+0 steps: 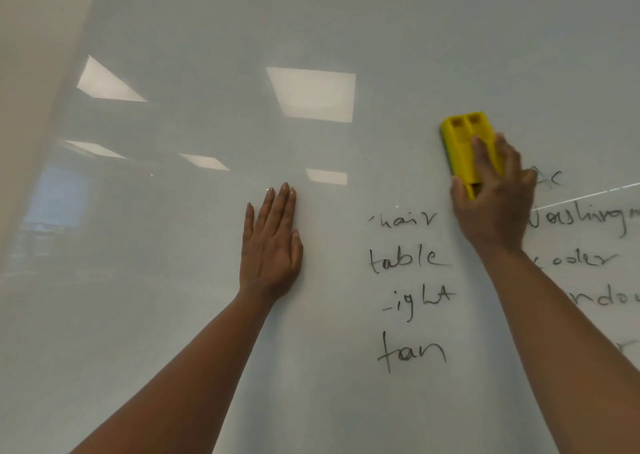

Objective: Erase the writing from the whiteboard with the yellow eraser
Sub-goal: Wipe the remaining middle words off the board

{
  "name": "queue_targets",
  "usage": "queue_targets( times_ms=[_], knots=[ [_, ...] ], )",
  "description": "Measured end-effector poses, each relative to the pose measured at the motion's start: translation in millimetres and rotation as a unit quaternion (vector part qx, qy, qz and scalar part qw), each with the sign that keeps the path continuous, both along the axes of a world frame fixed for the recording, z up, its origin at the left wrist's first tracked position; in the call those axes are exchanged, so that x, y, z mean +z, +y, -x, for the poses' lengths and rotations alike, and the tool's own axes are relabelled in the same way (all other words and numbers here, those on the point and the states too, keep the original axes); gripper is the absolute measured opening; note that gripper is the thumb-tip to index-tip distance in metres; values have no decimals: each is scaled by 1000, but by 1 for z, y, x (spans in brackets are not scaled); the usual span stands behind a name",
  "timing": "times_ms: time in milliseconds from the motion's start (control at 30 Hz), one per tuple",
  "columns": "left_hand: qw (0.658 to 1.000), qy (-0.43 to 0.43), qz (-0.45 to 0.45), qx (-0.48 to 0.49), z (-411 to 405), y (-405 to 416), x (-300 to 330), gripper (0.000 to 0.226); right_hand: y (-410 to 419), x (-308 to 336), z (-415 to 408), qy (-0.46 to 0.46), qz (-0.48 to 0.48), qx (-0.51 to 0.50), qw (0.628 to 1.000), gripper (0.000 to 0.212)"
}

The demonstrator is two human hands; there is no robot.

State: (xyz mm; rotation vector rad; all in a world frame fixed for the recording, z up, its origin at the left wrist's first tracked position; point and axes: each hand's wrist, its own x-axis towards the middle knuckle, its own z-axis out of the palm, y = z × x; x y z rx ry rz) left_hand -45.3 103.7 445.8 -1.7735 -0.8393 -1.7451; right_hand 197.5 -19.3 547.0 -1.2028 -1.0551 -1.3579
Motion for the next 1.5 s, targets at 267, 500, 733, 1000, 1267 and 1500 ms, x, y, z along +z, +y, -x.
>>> queue_targets(
  times_ms=[267, 500, 733, 1000, 1267, 1500],
  knots=[
    [1000, 8, 4, -9, 1, -1, 0, 60, -4, -8, -2, 145, -86, 44, 985, 55],
    [1000, 11, 9, -3, -1, 0, -1, 60, 17, -69, 57, 2, 20, 50, 999, 58],
    [1000, 14, 10, 6, -1, -1, -1, 61, 25, -139, 82, -153, 101, 50, 982, 49],
    [1000, 13, 3, 2, 1, -1, -1, 62, 7, -128, 39, -265, 152, 34, 952, 50],
    [1000, 18, 5, 8, 1, 0, -2, 62, -12, -78, -7, -36, 36, 10, 999, 53],
    [1000, 17, 10, 21, -2, 1, -2, 62, 6, -113, 39, -29, 35, 48, 998, 52]
  ],
)
